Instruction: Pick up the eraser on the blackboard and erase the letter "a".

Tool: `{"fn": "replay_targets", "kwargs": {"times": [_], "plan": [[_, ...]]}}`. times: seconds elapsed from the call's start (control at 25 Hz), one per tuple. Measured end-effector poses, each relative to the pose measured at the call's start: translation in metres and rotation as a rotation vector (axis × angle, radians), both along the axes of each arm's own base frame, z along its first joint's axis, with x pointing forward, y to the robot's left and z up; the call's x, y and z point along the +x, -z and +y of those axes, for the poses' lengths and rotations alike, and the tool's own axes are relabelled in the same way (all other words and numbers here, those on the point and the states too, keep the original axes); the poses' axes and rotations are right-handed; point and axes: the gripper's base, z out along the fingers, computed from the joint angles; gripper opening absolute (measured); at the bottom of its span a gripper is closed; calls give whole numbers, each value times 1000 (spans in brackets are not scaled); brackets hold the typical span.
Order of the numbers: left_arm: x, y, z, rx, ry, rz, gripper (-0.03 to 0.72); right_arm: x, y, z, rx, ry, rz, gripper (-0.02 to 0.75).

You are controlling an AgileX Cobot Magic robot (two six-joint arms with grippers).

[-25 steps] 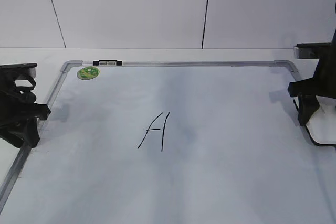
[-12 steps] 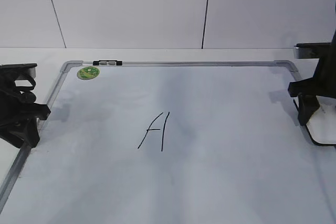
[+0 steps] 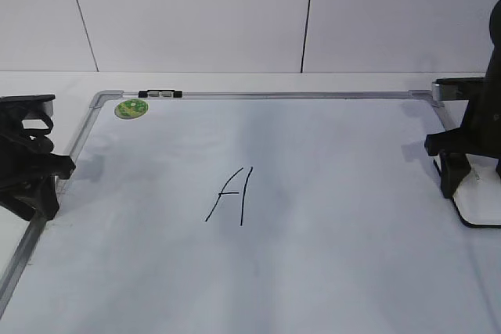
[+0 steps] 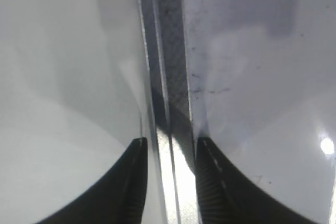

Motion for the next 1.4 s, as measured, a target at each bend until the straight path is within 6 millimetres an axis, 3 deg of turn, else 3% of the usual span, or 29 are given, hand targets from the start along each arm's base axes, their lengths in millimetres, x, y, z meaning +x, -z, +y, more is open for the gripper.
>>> {"fn": "replay_targets", "kwargs": {"times": [0.28, 0.6, 1.4], "plan": [[0, 0, 0, 0, 0, 0, 239, 1, 0, 0, 3, -17, -12, 530], [0, 0, 0, 0, 0, 0, 239, 1, 1, 2, 26, -41, -6, 605], [0, 0, 0, 0, 0, 0, 239, 1, -3, 3, 46, -55, -15, 614]]}}
